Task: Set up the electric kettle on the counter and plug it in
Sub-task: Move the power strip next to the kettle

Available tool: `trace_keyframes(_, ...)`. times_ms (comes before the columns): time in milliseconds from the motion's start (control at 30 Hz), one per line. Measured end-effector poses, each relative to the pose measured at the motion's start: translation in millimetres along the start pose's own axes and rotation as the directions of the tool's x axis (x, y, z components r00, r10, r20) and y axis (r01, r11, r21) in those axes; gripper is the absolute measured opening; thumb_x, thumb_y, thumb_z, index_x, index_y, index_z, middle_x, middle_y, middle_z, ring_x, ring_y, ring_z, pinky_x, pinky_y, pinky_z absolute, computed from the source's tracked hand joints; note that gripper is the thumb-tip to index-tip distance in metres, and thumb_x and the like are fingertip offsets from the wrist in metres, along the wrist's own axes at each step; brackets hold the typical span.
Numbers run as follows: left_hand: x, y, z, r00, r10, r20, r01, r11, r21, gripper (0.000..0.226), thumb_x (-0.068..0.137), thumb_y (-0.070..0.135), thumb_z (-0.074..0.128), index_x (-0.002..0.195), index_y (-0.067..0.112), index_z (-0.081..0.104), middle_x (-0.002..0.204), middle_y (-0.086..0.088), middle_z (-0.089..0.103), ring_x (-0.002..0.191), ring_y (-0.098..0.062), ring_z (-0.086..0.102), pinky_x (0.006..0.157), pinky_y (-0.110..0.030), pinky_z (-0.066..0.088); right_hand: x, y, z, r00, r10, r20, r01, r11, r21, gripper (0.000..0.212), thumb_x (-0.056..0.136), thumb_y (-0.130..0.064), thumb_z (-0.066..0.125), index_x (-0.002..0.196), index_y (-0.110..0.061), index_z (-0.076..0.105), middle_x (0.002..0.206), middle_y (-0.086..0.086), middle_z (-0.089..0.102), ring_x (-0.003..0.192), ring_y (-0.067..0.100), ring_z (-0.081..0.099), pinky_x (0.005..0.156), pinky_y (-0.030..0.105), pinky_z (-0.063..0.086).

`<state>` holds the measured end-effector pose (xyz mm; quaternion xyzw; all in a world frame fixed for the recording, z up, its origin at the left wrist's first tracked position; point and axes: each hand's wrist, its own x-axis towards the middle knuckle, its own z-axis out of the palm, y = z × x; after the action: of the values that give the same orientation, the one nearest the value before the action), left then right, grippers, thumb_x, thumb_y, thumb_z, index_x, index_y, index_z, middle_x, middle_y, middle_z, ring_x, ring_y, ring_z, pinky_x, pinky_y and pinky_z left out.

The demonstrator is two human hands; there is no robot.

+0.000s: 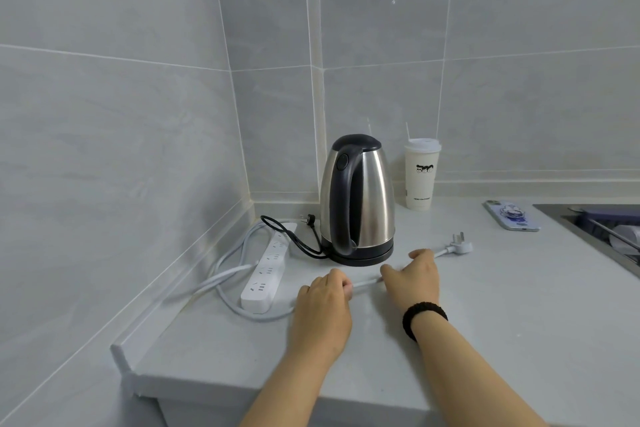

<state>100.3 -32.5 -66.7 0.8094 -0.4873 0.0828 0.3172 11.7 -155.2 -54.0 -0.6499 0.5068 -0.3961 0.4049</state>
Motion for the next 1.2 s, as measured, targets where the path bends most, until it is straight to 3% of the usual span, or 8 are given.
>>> trace_keyframes(167, -5, 2, -6, 0.989, -0.008, -0.148, -0.003, 0.997, -0.075, 0.013, 0.097, 0.022, 0.037, 0.094, 0.022, 0.049, 0.090, 0.004, 0.056, 0.083, -0.024, 0.048, 0.072, -0.032, 0.033, 3, -1, -3, 0.988, 0.151, -0.018, -0.142, 0.961, 0.237, 0.079, 0.078, -0.009, 0.069, 0.142, -0.004, 0.022, 0.145, 0.015, 0.027, 0.110, 0.028, 0.044, 0.089, 0.032, 0.036)
trace_keyframes(300, -5, 1, -7, 0.953, -0.124, -0.275, 0.060, 0.971, -0.230, 0.011, 0.082, 0.030, 0.039, 0.074, 0.024, 0.045, 0.065, 0.006, 0.054, 0.067, -0.021, 0.050, 0.062, -0.034, 0.036, 12, 2, -11, 0.934, 0.358, -0.017, -0.306, 0.822, 0.481, 0.088, 0.076, -0.010, 0.071, 0.145, -0.008, 0.016, 0.141, 0.012, 0.038, 0.113, 0.030, 0.050, 0.088, 0.034, 0.036)
trace_keyframes(467, -5, -3, -11, 0.908, -0.295, -0.298, 0.162, 0.902, -0.400, 0.016, 0.077, 0.034, 0.039, 0.068, 0.022, 0.044, 0.056, 0.004, 0.053, 0.063, -0.023, 0.053, 0.060, -0.040, 0.047, 15, 3, -12, 0.918, 0.398, -0.009, -0.250, 0.596, 0.763, 0.094, 0.077, -0.008, 0.068, 0.148, -0.017, 0.007, 0.139, 0.008, 0.046, 0.102, 0.028, 0.065, 0.098, 0.038, 0.046)
trace_keyframes(567, -6, -2, -16, 0.882, -0.375, -0.286, 0.202, 0.848, -0.490, 0.017, 0.074, 0.033, 0.042, 0.064, 0.020, 0.044, 0.051, 0.006, 0.049, 0.058, -0.020, 0.050, 0.058, -0.036, 0.044, 19, 2, -14, 0.915, 0.404, 0.003, -0.180, 0.402, 0.898, 0.082, 0.090, -0.006, 0.055, 0.150, -0.023, 0.002, 0.136, 0.008, 0.048, 0.090, 0.031, 0.068, 0.084, 0.036, 0.052)
trace_keyframes(733, -7, -3, -20, 0.842, -0.454, -0.290, 0.220, 0.781, -0.585, 0.019, 0.070, 0.033, 0.045, 0.059, 0.017, 0.045, 0.049, 0.014, 0.050, 0.052, -0.010, 0.046, 0.053, -0.029, 0.035, 16, 1, -17, 0.917, 0.398, -0.006, -0.125, 0.304, 0.945, 0.074, 0.095, -0.020, 0.050, 0.150, -0.030, 0.003, 0.129, 0.007, 0.051, 0.092, 0.034, 0.069, 0.078, 0.035, 0.055)
trace_keyframes(867, -9, -2, -28, 0.799, -0.499, -0.335, 0.188, 0.737, -0.649, 0.017, 0.069, 0.029, 0.046, 0.057, 0.018, 0.044, 0.046, 0.010, 0.044, 0.050, -0.012, 0.041, 0.052, -0.029, 0.032, 16, 2, -21, 0.909, 0.418, 0.004, -0.126, 0.265, 0.956, 0.067, 0.095, -0.017, 0.049, 0.151, -0.023, 0.012, 0.124, 0.005, 0.050, 0.081, 0.028, 0.070, 0.068, 0.029, 0.056)
trace_keyframes(967, -12, -2, -32, 0.786, -0.490, -0.377, 0.122, 0.721, -0.682, 0.017, 0.070, 0.025, 0.047, 0.054, 0.020, 0.042, 0.043, 0.010, 0.040, 0.047, -0.011, 0.037, 0.050, -0.029, 0.029, 16, 7, -21, 0.907, 0.419, 0.032, -0.148, 0.247, 0.958, 0.037, 0.095, -0.009, 0.049, 0.131, -0.002, 0.045, 0.119, 0.010, 0.056, 0.081, 0.030, 0.072, 0.051, 0.022, 0.056)
trace_keyframes(1200, -22, -11, -33, 0.844, -0.363, -0.395, 0.026, 0.763, -0.646, 0.017, 0.077, 0.023, 0.047, 0.061, 0.017, 0.048, 0.047, 0.011, 0.044, 0.047, -0.010, 0.039, 0.048, -0.021, 0.028, 6, 2, -32, 0.969, 0.245, 0.044, -0.113, 0.278, 0.954, 0.029, 0.092, -0.012, 0.061, 0.120, -0.002, 0.056, 0.102, 0.007, 0.066, 0.088, 0.020, 0.071, 0.077, 0.030, 0.056)
